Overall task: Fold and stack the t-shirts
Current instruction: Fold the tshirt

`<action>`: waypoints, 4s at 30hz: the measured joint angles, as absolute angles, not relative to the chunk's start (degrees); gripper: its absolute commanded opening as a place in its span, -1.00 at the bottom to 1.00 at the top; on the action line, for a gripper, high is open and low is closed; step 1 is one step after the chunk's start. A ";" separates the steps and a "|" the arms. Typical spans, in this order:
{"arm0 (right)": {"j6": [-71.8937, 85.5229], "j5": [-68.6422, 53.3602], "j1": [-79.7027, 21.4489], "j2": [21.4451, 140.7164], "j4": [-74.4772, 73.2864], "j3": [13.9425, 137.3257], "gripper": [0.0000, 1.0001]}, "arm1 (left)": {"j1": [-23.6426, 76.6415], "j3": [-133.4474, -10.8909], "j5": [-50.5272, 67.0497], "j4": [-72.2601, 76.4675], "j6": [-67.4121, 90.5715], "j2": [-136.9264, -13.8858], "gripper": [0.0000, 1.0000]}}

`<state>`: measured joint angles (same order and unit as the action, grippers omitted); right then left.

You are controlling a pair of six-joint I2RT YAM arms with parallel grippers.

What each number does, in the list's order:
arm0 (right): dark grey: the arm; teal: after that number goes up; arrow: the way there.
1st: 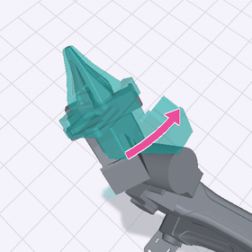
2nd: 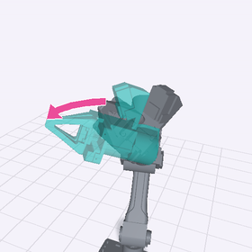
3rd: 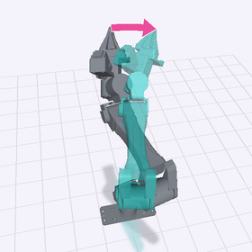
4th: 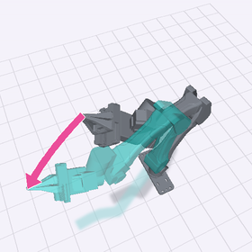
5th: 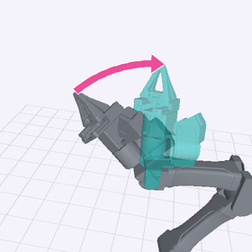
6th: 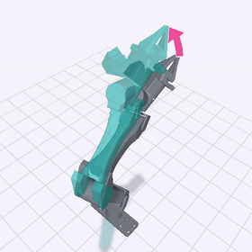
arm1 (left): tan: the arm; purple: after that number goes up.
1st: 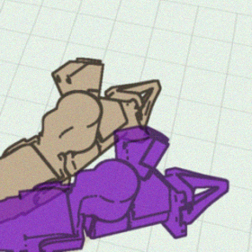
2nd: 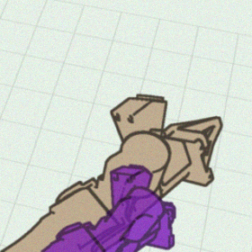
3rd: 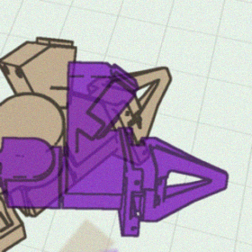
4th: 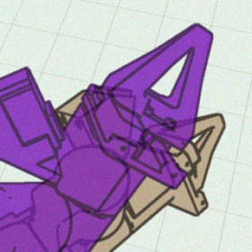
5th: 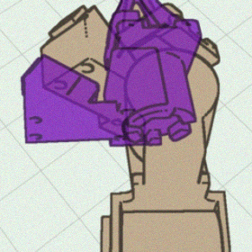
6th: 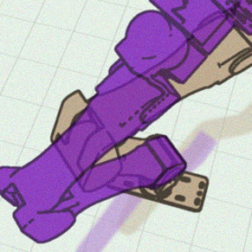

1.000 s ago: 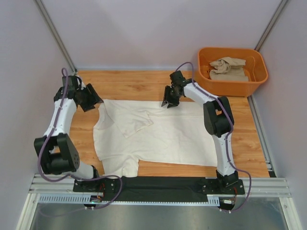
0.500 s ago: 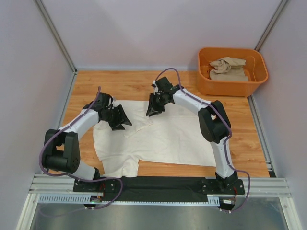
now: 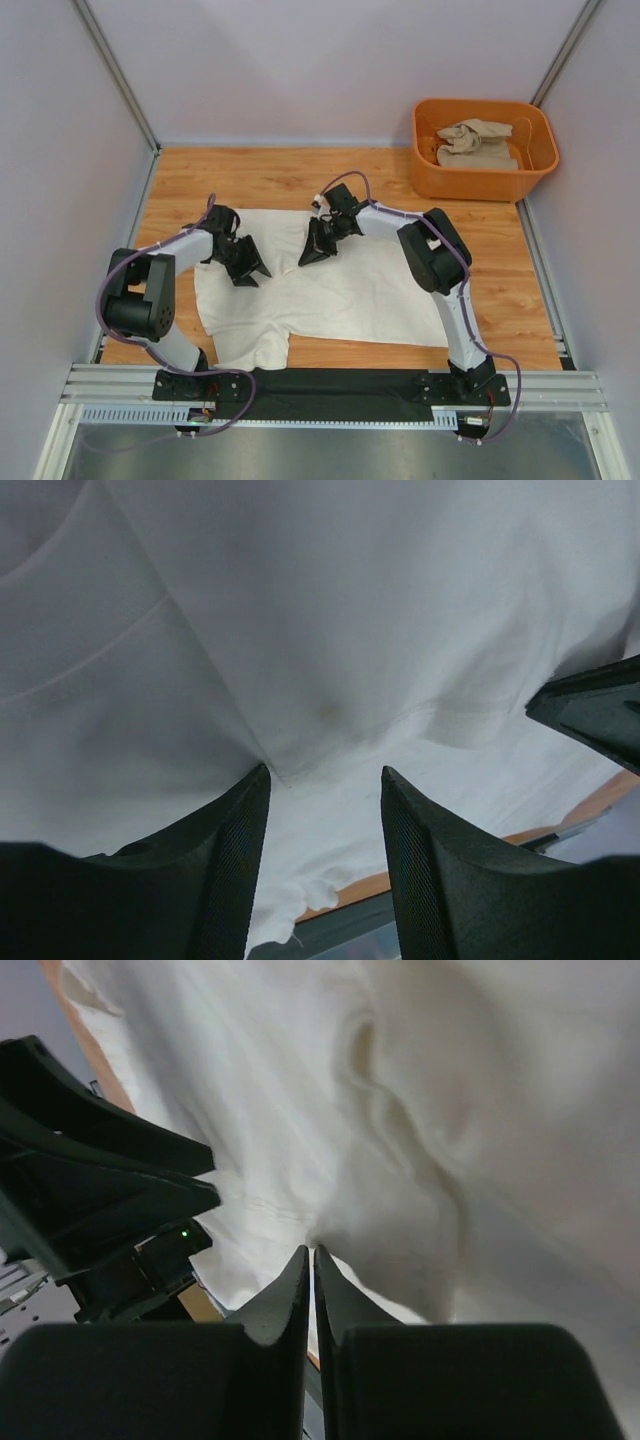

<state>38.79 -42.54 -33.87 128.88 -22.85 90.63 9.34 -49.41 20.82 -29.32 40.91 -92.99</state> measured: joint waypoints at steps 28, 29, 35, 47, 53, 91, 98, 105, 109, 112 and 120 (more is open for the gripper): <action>29.80 5.80 -13.58 106.06 -44.12 78.74 0.44 | 7.73 -89.86 9.04 -42.22 33.19 -119.83 0.62; 29.58 6.31 -13.72 106.06 -44.14 78.48 0.44 | 7.11 -91.53 9.32 -43.24 32.91 -120.77 0.62; 28.10 7.94 -14.35 107.07 -43.38 78.54 0.51 | 1.23 -97.82 10.70 -47.42 30.70 -124.81 0.62; 25.47 9.41 -17.17 127.92 -44.29 101.97 0.54 | -5.43 -105.91 14.52 -50.94 28.56 -129.84 0.62; 24.08 10.87 -17.56 137.34 -46.94 117.69 0.54 | -6.76 -110.63 17.98 -50.68 28.58 -132.86 0.62; 41.58 15.62 -15.40 126.30 -39.57 105.49 -0.12 | -1.67 -75.72 19.44 -38.26 28.80 -106.34 0.33; 41.74 22.76 -18.68 126.72 -36.42 104.07 -0.14 | -1.69 -75.55 19.42 -37.78 28.80 -106.28 0.33; 40.64 26.48 -20.08 129.91 -36.21 106.06 -0.11 | -1.69 -75.55 19.51 -37.58 28.75 -106.28 0.33; 39.57 27.20 -20.23 131.81 -36.64 106.45 -0.16 | -1.69 -75.57 19.49 -37.63 28.56 -106.28 0.33; 38.72 27.70 -20.23 132.68 -36.80 106.80 -0.22 | -1.69 -75.72 19.51 -37.98 28.36 -106.28 0.33; 36.29 28.69 -20.21 133.75 -37.26 108.92 -0.93 | -1.69 -76.40 19.64 -38.13 27.86 -106.30 0.33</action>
